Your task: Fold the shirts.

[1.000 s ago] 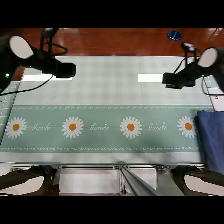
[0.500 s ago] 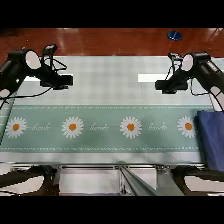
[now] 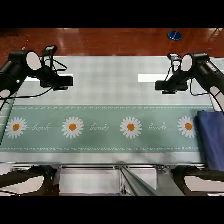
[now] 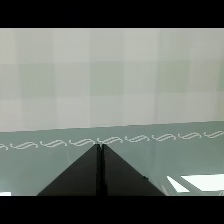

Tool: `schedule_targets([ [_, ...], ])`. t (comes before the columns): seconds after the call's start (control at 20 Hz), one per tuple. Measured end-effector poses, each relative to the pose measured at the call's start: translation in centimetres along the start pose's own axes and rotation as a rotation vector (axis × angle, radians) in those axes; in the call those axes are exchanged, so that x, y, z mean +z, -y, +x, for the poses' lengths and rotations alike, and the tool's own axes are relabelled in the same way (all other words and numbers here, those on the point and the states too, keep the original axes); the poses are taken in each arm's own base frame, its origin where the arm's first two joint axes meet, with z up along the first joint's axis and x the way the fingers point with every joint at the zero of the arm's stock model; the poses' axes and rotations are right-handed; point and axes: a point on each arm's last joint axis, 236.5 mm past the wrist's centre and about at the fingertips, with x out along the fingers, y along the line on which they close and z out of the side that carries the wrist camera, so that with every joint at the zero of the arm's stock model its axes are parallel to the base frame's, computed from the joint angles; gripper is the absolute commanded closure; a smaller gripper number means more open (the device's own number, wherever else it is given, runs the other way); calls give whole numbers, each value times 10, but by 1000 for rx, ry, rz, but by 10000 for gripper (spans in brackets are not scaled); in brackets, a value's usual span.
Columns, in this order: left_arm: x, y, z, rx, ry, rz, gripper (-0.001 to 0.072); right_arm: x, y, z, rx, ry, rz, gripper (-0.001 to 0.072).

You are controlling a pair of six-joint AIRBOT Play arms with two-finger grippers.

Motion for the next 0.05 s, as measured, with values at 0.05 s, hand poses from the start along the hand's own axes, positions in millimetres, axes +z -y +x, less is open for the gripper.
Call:
schedule_targets([
  [0.05,0,0,0,0,0,0,684,0,0,0,0,0,0,688],
])
